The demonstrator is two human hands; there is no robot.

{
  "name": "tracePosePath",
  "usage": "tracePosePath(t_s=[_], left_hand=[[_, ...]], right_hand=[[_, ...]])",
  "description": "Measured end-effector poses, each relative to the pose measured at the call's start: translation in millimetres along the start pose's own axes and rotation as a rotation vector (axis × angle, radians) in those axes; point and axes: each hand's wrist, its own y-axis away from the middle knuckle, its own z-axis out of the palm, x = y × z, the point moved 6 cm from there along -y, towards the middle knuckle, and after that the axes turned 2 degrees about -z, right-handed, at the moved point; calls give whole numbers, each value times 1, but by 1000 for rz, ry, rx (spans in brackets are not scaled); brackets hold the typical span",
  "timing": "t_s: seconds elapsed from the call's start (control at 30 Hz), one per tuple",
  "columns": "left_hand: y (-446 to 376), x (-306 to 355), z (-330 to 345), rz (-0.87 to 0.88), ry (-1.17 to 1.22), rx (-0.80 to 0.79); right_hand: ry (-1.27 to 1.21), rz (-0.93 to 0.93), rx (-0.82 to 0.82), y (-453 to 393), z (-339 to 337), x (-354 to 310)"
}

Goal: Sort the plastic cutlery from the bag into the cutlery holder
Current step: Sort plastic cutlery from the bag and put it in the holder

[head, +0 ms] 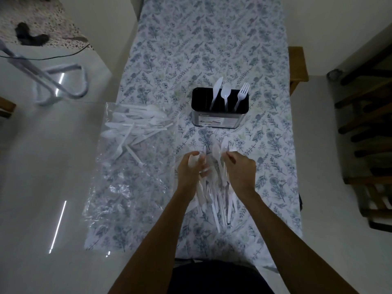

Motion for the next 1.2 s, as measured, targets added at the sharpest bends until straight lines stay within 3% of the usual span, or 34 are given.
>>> tracePosePath(t_s=[0.1,0.17,0.3,0.4,0.7,0.77,0.9,0.97,1.07,1.2], left_hand=[[4,11,20,136,-94,-64],[2,8,20,153,-163,-10],[-7,-11,-7,-13,-56,159],[-6,-17,-21,-144,124,165],[-6,0,-16,-37,96,46],[-7,3,-4,-7,32,12],[-9,-5,2,-13,-10,15],[-9,-8,-10,-39,11,93],[1,-6,-40,-120,86,237],[17,2,-71,-109,12,276]], right_hand=[[-110,-219,-240,17,10,-32],[-111,-248,-347,22,17,-38],[-68,-5,-188,0,12,-9],[163,63,-287,-9,30,0],[-18,90,-113,-6,12,6],[-140,-18,-164,4,9,-13],[-242,-123,-426,22,23,-39],[-260,-79,-375,13,20,-27],[-158,16,-207,-14,18,1],[69,69,-322,-36,49,8]])
